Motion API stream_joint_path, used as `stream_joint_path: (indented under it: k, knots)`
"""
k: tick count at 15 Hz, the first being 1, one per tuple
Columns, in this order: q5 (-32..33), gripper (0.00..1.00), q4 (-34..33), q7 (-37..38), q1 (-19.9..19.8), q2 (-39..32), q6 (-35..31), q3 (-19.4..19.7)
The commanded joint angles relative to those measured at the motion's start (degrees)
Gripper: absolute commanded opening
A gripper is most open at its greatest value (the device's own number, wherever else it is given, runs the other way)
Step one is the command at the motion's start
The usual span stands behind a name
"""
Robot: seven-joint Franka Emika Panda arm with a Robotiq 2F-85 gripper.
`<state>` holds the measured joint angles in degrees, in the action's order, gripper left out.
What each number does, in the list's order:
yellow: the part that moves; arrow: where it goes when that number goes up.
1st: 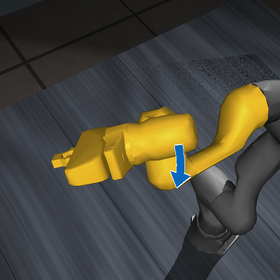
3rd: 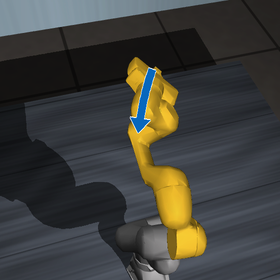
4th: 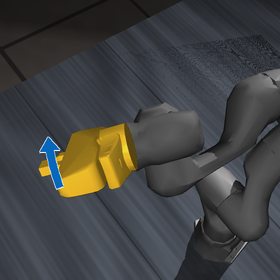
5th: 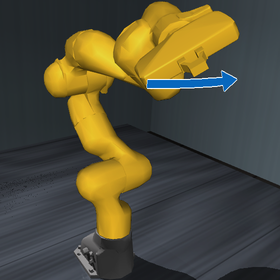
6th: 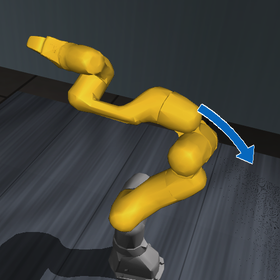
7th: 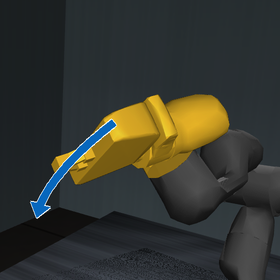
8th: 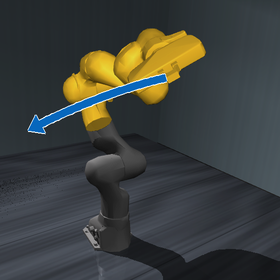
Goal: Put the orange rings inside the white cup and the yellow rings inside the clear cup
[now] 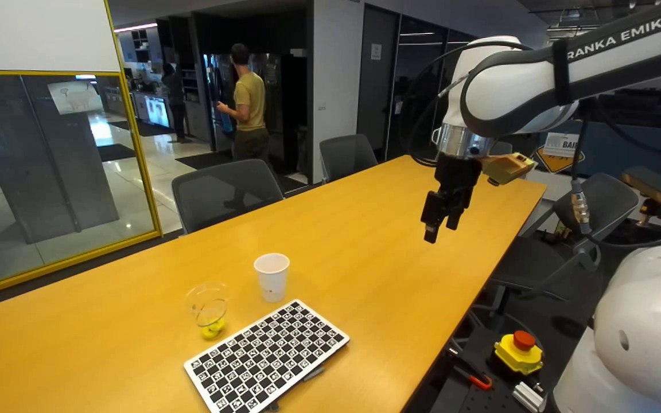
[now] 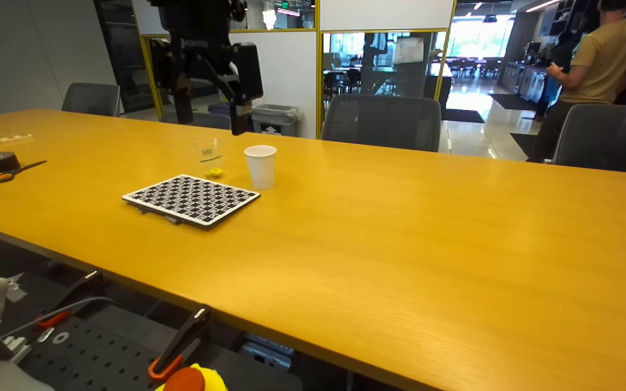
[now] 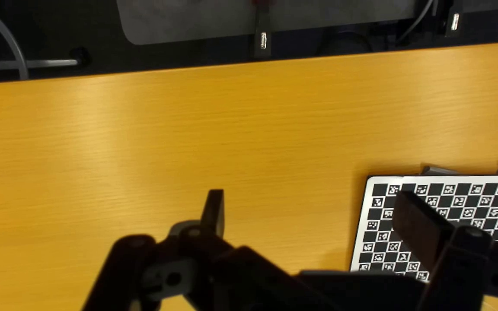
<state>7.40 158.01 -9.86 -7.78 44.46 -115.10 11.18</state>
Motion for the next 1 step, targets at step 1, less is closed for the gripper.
stream_joint_path:
  k: [1]
  knots:
    - [-0.23, 1.00, -0.08, -0.15, -0.26, -0.09, 0.11, -0.43]
